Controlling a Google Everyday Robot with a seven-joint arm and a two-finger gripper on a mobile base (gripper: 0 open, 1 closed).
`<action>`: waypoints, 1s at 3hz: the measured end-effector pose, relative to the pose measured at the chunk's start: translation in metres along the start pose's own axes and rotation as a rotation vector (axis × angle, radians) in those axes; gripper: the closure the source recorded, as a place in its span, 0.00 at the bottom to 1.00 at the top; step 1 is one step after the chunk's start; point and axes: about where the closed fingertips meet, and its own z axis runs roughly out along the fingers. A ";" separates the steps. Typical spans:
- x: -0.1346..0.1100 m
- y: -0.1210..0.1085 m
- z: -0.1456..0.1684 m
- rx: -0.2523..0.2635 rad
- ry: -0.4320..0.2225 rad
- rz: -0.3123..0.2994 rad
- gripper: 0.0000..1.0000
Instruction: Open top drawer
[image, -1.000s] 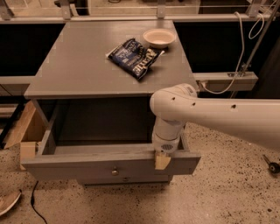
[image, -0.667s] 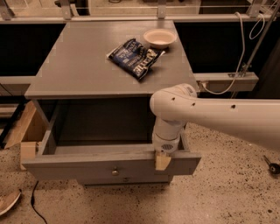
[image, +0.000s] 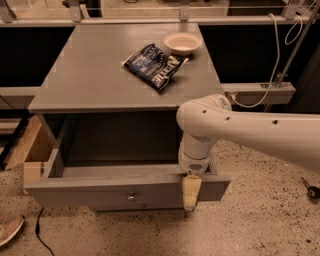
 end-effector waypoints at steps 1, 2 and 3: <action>0.000 0.000 0.000 0.000 0.000 0.000 0.00; 0.015 0.002 -0.029 0.058 -0.047 0.006 0.00; 0.056 0.010 -0.100 0.187 -0.131 0.052 0.00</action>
Offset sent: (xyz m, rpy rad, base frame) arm 0.0015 -0.0534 0.0864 0.1384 -0.1758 -0.0503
